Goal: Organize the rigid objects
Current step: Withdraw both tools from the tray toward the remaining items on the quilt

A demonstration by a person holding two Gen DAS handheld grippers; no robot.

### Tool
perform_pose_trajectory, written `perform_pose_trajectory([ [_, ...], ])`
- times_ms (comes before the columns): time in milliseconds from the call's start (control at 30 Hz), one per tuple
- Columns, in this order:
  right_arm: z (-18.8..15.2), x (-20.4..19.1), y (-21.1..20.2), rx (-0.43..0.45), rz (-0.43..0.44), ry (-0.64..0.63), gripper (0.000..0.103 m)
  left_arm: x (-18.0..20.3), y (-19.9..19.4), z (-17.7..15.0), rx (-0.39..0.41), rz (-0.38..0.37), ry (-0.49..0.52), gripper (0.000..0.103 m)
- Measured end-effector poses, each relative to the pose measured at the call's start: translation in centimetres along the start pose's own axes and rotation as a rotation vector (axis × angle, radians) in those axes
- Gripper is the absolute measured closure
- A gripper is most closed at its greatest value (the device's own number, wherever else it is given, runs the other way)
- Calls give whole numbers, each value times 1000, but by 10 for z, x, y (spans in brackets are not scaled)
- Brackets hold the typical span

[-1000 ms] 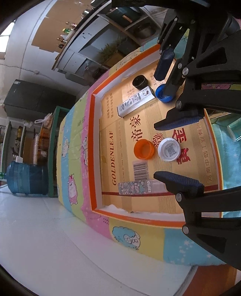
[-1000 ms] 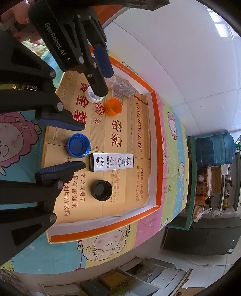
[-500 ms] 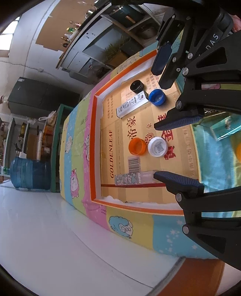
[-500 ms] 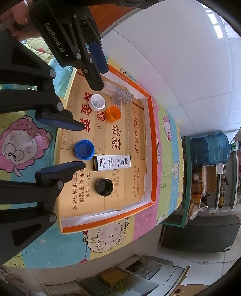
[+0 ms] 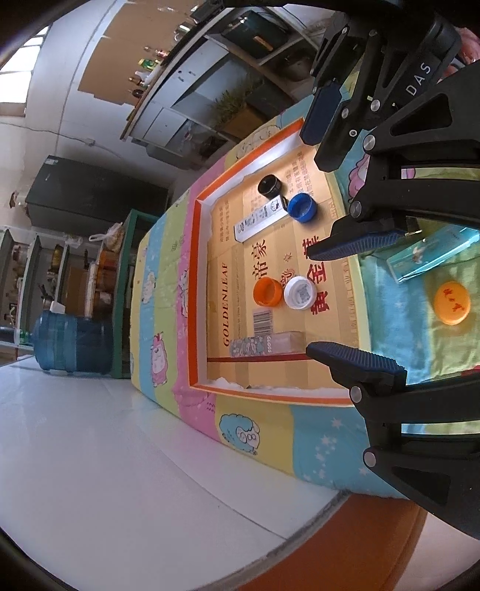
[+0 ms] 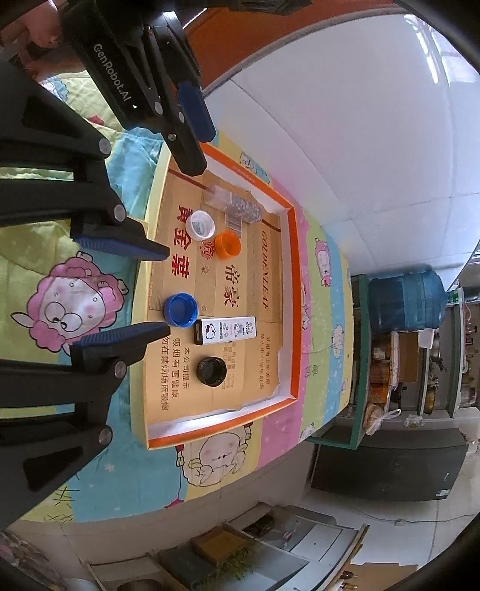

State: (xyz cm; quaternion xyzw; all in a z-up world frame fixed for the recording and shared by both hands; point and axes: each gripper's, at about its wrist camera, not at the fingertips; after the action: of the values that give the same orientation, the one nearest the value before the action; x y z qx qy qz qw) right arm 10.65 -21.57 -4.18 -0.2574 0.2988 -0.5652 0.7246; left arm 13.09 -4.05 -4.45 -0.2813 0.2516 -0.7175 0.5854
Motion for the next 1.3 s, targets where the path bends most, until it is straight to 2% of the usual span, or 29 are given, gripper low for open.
perform_pose_trajectory([
  [633, -15, -21, -40, 36, -6, -25, 69, -5, -47, -16, 43, 2, -3, 56],
  [1300, -44, -40, -67, 45, -1, -58, 69, -16, -79, -37, 59, 13, -8, 56],
])
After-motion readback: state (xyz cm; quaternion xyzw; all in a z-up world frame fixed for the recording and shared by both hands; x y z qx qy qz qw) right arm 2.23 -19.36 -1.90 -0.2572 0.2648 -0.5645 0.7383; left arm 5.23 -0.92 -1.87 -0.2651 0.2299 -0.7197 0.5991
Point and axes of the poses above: each gripper's, at about its wrist camera, not at the fingertips, and y roughly the way its jaws point, x to its right, z to its top, and after that the axes turned 3 degrees about z, right-handed
